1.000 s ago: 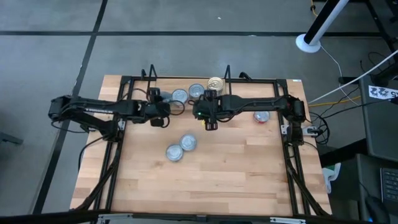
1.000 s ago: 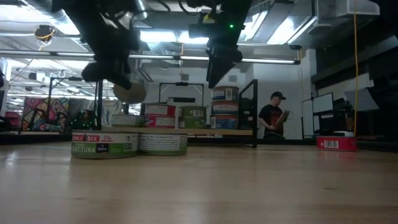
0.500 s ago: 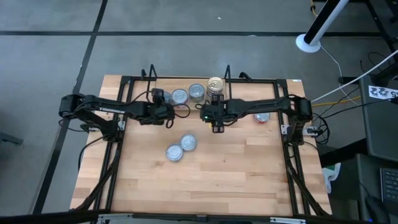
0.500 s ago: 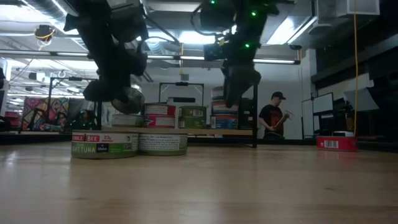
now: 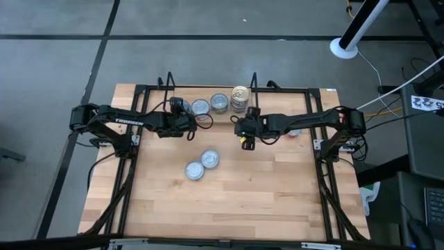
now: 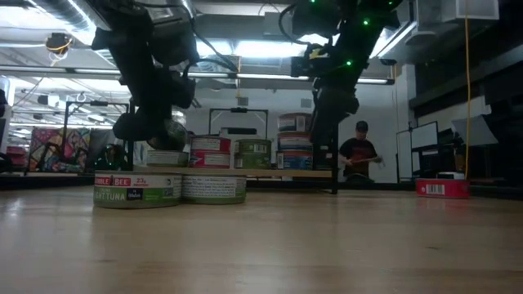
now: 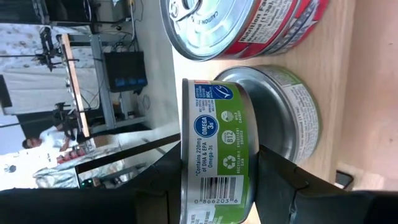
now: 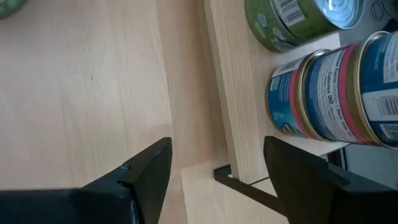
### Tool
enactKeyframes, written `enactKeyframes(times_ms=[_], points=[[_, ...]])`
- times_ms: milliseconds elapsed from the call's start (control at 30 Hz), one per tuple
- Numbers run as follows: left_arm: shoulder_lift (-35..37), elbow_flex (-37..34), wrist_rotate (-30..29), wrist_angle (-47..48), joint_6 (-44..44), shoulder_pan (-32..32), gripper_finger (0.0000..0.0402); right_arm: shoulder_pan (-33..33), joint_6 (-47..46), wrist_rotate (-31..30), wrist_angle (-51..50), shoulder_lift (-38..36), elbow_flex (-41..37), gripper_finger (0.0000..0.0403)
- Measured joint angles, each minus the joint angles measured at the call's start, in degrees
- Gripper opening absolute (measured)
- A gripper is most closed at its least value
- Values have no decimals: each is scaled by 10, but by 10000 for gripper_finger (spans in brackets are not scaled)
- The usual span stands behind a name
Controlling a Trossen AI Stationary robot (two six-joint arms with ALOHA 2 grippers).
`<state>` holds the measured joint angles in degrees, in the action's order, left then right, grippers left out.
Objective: Stack canned seafood by type on shelf
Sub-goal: Stack the green-white tuna can on top of the green-white tuna can on the shelf
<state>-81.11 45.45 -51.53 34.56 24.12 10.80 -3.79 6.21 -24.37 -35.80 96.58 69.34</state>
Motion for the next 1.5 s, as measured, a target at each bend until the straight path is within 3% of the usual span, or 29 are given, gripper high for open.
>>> enactKeyframes(times_ms=[267, 400, 800, 1200, 1500], points=[[-1, 0, 27, -11, 19, 1, 207, 0, -3, 15, 17, -3, -4, 253], [-1, 0, 38, -11, 18, 1, 224, 0, 0, 21, 28, -3, -4, 253], [0, -1, 63, -13, -22, 7, 240, 0, 2, 27, 28, -3, -4, 253], [1, 21, 80, -7, 5, 21, 241, 0, 16, 66, 28, -2, -4, 253], [1, 28, 143, -5, 33, 47, 241, 0, 16, 71, 28, -2, -4, 253]])
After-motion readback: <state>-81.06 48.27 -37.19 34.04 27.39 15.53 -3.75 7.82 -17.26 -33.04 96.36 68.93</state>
